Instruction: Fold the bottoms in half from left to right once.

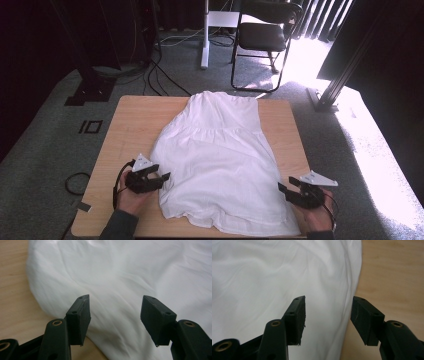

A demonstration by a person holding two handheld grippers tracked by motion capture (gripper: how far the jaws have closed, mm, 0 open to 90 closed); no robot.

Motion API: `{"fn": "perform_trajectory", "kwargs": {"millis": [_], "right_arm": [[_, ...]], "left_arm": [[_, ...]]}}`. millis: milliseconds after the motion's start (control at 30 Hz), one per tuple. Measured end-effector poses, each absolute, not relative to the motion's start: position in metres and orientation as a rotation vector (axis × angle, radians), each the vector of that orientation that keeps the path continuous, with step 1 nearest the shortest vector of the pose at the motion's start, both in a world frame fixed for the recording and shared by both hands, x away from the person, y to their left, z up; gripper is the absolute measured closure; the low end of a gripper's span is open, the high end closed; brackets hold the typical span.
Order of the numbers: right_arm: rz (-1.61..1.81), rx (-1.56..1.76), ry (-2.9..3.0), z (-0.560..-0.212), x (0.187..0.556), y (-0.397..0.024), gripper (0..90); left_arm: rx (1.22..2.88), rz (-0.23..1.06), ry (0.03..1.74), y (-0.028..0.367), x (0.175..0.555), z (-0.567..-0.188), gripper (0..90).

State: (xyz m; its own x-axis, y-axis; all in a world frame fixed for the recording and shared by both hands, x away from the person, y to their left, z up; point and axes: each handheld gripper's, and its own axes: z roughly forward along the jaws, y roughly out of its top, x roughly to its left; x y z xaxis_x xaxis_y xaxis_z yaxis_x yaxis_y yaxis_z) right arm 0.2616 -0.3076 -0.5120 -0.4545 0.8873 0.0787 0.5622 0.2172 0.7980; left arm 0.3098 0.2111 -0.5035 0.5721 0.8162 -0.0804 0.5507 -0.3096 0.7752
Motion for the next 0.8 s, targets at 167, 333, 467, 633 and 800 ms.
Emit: {"fn": "perform_trajectory", "kwargs": {"millis": [167,333,467,633,800], "right_arm": [[1.084,1.341,2.071,-0.516,0.308,-0.293,46.3],[1.065,1.371,2.071,-0.519,0.374,-0.281,46.5],[1.094,1.389,2.071,-0.512,0.406,-0.272,48.8],[1.072,1.423,2.105,-0.513,0.441,-0.256,45.8],[1.005,1.462,2.183,-0.525,0.470,-0.233,42.4]], "left_arm": [[1.990,0.495,1.171,0.211,0.341,-0.507,37.8],[1.882,0.511,1.297,0.226,0.374,-0.506,32.2],[1.885,0.427,1.315,0.229,0.390,-0.508,31.6],[1.951,0.378,1.327,0.221,0.403,-0.520,39.5],[2.030,0.341,1.268,0.213,0.400,-0.524,84.5]]}}
